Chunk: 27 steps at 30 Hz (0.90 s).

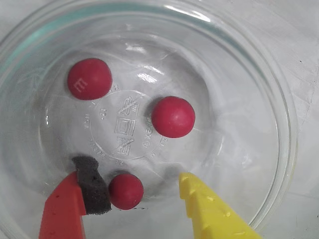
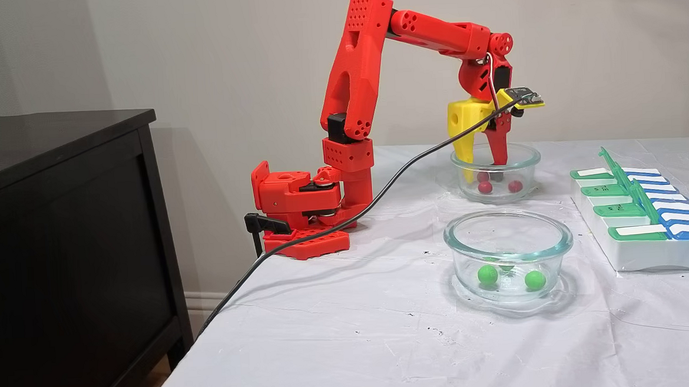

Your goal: Sort medicines into box.

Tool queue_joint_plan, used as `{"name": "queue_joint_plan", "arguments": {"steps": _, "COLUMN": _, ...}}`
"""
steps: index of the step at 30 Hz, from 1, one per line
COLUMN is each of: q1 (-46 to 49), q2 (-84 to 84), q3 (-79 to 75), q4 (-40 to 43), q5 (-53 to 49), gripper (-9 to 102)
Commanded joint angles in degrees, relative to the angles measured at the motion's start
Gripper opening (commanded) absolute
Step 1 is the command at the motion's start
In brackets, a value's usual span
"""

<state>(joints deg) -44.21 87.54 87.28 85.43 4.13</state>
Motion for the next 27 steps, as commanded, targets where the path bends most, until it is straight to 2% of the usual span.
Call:
{"name": "queue_joint_plan", "arguments": {"steps": 1, "q1": -1.67, "q2": 0.18, "q3": -7.29, "q4": 1.67, "q5": 1.76, "gripper": 29}}
{"name": "queue_joint_plan", "arguments": {"steps": 11, "q1": -2.9, "q2": -0.44, "q3": -9.32, "q4": 2.55, "q5": 4.39, "gripper": 30}}
{"name": "queue_joint_plan", "arguments": {"steps": 17, "q1": -3.52, "q2": 0.0, "q3": -9.76, "q4": 3.69, "q5": 5.54, "gripper": 25}}
{"name": "queue_joint_plan", "arguments": {"steps": 27, "q1": -3.6, "q2": -2.29, "q3": -8.7, "q4": 2.55, "q5": 5.98, "gripper": 25}}
